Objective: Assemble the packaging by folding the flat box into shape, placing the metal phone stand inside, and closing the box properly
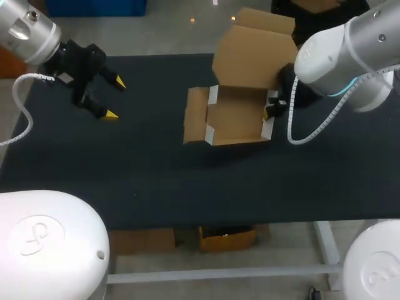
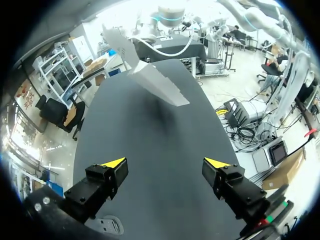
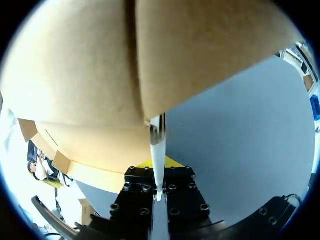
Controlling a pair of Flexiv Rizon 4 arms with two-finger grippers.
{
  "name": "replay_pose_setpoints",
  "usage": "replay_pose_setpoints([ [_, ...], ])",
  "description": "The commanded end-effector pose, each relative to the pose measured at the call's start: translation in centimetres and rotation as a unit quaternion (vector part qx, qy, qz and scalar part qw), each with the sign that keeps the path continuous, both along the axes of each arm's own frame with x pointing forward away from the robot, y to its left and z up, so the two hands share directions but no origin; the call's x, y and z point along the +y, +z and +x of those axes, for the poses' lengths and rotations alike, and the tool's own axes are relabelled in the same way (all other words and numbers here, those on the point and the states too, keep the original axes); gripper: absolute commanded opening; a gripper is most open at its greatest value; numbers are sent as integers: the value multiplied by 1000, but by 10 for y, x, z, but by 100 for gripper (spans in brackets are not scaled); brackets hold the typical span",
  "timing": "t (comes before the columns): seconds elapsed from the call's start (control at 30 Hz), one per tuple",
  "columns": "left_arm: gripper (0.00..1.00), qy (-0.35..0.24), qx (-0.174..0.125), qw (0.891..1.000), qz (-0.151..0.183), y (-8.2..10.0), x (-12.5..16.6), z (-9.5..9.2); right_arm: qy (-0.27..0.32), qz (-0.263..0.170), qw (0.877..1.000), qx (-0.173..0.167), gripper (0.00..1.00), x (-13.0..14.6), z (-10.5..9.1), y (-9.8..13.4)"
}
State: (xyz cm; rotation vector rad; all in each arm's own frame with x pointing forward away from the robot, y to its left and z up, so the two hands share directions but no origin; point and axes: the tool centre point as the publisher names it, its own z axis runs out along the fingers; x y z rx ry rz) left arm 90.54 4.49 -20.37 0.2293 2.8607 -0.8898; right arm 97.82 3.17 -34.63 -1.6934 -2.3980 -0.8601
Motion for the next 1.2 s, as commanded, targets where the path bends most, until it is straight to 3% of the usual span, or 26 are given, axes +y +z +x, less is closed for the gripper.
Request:
replay_pose_setpoints([
  [0.03,100,1,-2,1000,1,1,0,-3,38,-41,995,88,0,0,2,3],
  [0.53,100,1,-2,1000,1,1,0,-3,40,-39,994,92,0,-1,4,4],
  [0.7,100,1,-2,1000,1,1,0,-3,21,-56,993,100,0,-2,4,6],
  [1.03,100,1,-2,1000,1,1,0,-3,-31,-97,984,144,0,7,-11,5],
  [1.2,100,1,-2,1000,1,1,0,-3,-65,-129,973,181,0,11,-19,0],
])
